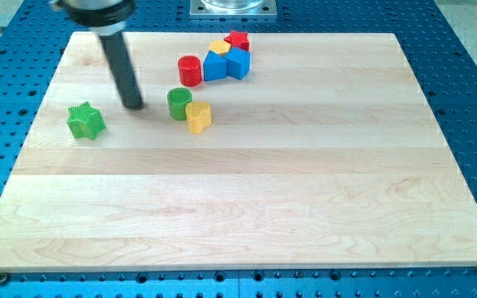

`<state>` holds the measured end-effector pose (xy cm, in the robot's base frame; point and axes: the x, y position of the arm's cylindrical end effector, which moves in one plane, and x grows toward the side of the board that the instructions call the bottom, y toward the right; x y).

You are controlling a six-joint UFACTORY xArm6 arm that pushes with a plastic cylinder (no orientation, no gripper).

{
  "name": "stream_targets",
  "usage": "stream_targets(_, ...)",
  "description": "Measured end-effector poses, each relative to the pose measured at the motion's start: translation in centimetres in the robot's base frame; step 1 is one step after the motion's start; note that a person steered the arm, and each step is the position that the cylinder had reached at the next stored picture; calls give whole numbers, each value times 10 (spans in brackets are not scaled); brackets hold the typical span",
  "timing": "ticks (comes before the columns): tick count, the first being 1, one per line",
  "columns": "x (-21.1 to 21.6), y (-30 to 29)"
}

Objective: Push the heart diagonal to the green circle

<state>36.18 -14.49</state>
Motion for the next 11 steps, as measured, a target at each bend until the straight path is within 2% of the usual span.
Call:
stream_targets(1,-17,28)
stream_targets(3,-19,98)
stream_targets(4,-12,105)
stream_targets(5,15,95)
stream_targets(7,42,-6)
stream_targets(8,9,42)
stream_targets(9,24,43)
stream_targets(10,47,103)
stream_targets(11,91,186)
